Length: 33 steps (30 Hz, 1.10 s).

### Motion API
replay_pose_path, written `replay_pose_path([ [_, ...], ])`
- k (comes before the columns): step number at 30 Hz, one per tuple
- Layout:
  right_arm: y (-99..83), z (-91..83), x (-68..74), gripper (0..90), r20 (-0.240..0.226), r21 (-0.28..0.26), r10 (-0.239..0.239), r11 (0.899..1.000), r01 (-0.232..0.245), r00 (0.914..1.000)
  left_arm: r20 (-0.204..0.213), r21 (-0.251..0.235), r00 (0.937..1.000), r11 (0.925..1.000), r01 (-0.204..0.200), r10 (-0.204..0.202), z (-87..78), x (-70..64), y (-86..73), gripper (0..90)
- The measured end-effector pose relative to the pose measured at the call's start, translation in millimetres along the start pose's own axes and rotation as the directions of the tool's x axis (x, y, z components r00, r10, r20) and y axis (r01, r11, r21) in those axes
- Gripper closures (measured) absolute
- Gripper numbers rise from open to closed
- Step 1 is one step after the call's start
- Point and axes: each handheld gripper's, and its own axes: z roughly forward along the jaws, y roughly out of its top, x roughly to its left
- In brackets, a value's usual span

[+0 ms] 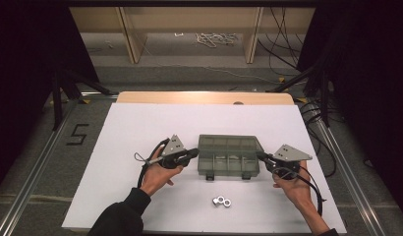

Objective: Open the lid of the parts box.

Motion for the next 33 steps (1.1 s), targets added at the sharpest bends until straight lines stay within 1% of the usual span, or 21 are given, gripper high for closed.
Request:
replay_pose_path([
  [3, 2.3, 2.4, -1.8, 90.0, 0.012, -0.012, 0.003, 1.000, -0.003, 0.9999, -0.006, -0.010, 0.9999, 0.9999, 0.012, -0.012, 2.2, 0.4, 1.5, 87.5],
  [4, 2.9, 3.1, -2.3, 90.0, 0.017, -0.018, 0.000, 1.000, 0.001, 0.9999, -0.006, -0.007, 0.9999, 0.9999, -0.009, 0.009, 2.7, 1.8, 2.1, 87.5],
  [5, 3.3, 3.6, -2.4, 90.0, 0.019, -0.016, 0.000, 1.000, 0.000, 0.9998, -0.010, -0.005, 0.9999, 1.0000, 0.006, -0.006, 3.3, 1.0, 2.3, 87.5],
  [6, 3.6, 4.7, -2.6, 90.0, 0.025, -0.021, -0.003, 1.000, 0.003, 0.9997, -0.009, -0.010, 0.9999, 0.9999, 0.009, -0.010, 4.2, 1.1, 3.0, 87.5],
  [9, 4.4, 5.7, -3.8, 90.0, 0.034, -0.031, -0.006, 1.000, 0.007, 0.9994, -0.009, -0.013, 1.0000, 0.9999, 0.001, -0.001, 5.1, 2.4, 4.6, 87.5],
  [12, 6.2, 7.1, -7.1, 90.0, 0.042, -0.036, 0.006, 0.999, -0.005, 0.9991, -0.011, -0.018, 0.9999, 0.9998, -0.004, 0.004, 6.1, 5.6, 8.5, 87.6],
  [16, 9.2, 9.6, -10.0, 90.0, 0.049, -0.046, 0.002, 0.999, 0.000, 0.9988, -0.013, -0.026, 0.9999, 0.9997, 0.000, 0.000, 7.9, 8.6, 10.8, 87.6],
  [18, 9.4, 11.2, -9.5, 90.0, 0.048, -0.048, 0.013, 0.999, -0.011, 0.9987, -0.015, -0.027, 0.9999, 0.9996, -0.001, 0.000, 9.4, 10.2, 12.6, 87.7],
  [20, 11.2, 13.4, -10.8, 90.0, 0.054, -0.043, 0.009, 0.999, -0.006, 0.9985, -0.022, -0.032, 0.9998, 0.9995, 0.000, -0.001, 11.5, 11.9, 15.0, 87.7],
  [21, 11.7, 14.8, -12.0, 90.0, 0.065, -0.054, 0.001, 0.999, 0.002, 0.9979, -0.023, -0.030, 0.9997, 0.9995, -0.009, 0.008, 11.6, 13.3, 15.8, 87.7],
  [22, 12.0, 15.5, -12.0, 90.0, 0.060, -0.051, 0.014, 0.999, -0.011, 0.9981, -0.025, -0.033, 0.9996, 0.9994, 0.009, -0.010, 12.5, 13.0, 16.1, 87.7],
  [23, 12.0, 15.5, -12.0, 90.0, 0.060, -0.051, 0.014, 0.999, -0.011, 0.9981, -0.025, -0.033, 0.9996, 0.9994, 0.009, -0.010, 12.5, 13.0, 16.1, 87.7],
  [24, 12.1, 16.5, -13.9, 90.0, 0.069, -0.059, 0.003, 0.998, 0.001, 0.9976, -0.026, -0.033, 0.9997, 0.9994, -0.003, 0.002, 12.7, 14.6, 17.1, 87.7],
  [26, 11.8, 17.6, -15.8, 89.9, 0.075, -0.050, 0.008, 0.999, -0.004, 0.9972, -0.028, -0.038, 0.9996, 0.9993, -0.001, 0.000, 13.4, 15.8, 18.5, 87.8],
  [27, 11.7, 19.0, -17.1, 89.8, 0.078, -0.058, 0.006, 0.998, -0.001, 0.9970, -0.030, -0.040, 0.9996, 0.9992, -0.002, 0.001, 13.8, 16.2, 19.1, 87.8],
  [28, 11.7, 19.0, -17.7, 89.8, 0.072, -0.049, 0.019, 0.999, -0.016, 0.9972, -0.033, -0.039, 0.9994, 0.9992, -0.009, 0.008, 13.8, 16.5, 19.7, 87.8],
  [29, 12.2, 19.1, -20.0, 89.8, 0.074, -0.053, 0.015, 0.999, -0.011, 0.9971, -0.033, -0.036, 0.9994, 0.9993, -0.007, 0.005, 13.8, 16.7, 20.2, 87.8],
  [30, 12.9, 20.2, -20.2, 89.6, 0.063, -0.051, 0.030, 0.998, -0.027, 0.9975, -0.033, -0.042, 0.9992, 0.9988, -0.024, 0.023, 13.8, 18.6, 21.4, 87.9],
  [31, 12.9, 20.2, -20.2, 89.6, 0.063, -0.051, 0.030, 0.998, -0.027, 0.9975, -0.033, -0.042, 0.9992, 0.9988, -0.024, 0.023, 13.8, 18.6, 21.4, 88.0],
  [32, 13.5, 21.3, -21.2, 89.6, 0.070, -0.061, 0.017, 0.998, -0.013, 0.9974, -0.035, -0.041, 0.9993, 0.9991, -0.010, 0.009, 14.0, 18.0, 21.3, 88.0],
  [33, 13.8, 21.7, -20.6, 89.5, 0.065, -0.052, 0.021, 0.999, -0.018, 0.9976, -0.034, -0.041, 0.9993, 0.9990, -0.015, 0.013, 14.2, 18.4, 21.4, 88.0],
])
